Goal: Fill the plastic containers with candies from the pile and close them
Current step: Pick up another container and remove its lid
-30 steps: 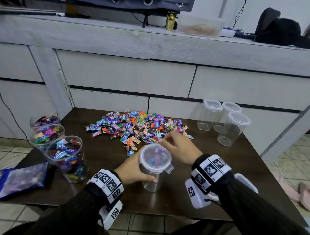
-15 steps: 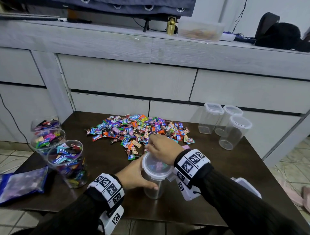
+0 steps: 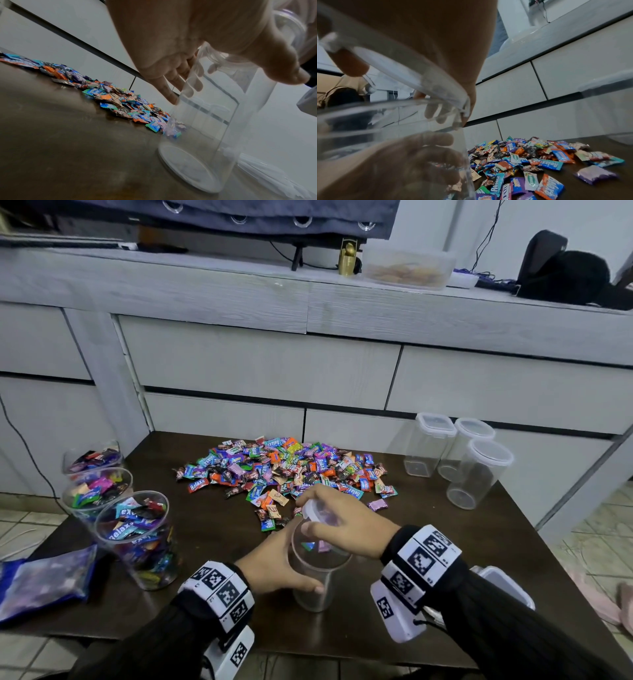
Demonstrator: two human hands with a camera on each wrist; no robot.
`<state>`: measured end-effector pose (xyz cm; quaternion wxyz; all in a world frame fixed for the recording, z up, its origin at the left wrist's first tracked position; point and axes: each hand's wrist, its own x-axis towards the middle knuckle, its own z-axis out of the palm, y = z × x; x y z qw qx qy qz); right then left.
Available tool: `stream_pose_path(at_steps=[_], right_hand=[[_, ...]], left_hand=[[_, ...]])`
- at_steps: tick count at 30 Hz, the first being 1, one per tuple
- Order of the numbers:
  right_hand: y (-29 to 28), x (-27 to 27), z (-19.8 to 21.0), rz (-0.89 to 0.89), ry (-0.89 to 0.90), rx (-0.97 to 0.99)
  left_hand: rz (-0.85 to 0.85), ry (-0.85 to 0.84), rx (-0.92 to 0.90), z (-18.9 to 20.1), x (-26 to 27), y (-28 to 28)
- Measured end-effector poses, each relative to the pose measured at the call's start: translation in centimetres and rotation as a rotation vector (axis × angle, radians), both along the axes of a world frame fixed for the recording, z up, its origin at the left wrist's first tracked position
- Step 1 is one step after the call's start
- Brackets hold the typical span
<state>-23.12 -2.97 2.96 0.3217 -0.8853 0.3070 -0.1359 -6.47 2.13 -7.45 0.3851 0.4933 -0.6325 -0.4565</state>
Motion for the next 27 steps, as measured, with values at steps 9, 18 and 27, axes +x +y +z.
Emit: stream_pose_path(at_steps=[9, 18, 27], right_hand=[[-1.8, -3.9, -0.5, -0.288, -0.235, 0.144], [-3.8, -14.6, -6.1, -0.462, 0.555, -0.099], [-1.5, -16.2, -11.7, -0.578, 0.716, -0.107]], left_hand=[[-0.017, -0.019, -0.018, 0.0, 0.2, 0.1], [-0.038, -0.045, -0.006, 0.4, 0.2, 0.2], [-0.086, -0.024, -0.066, 0.1, -0.3, 1.8]])
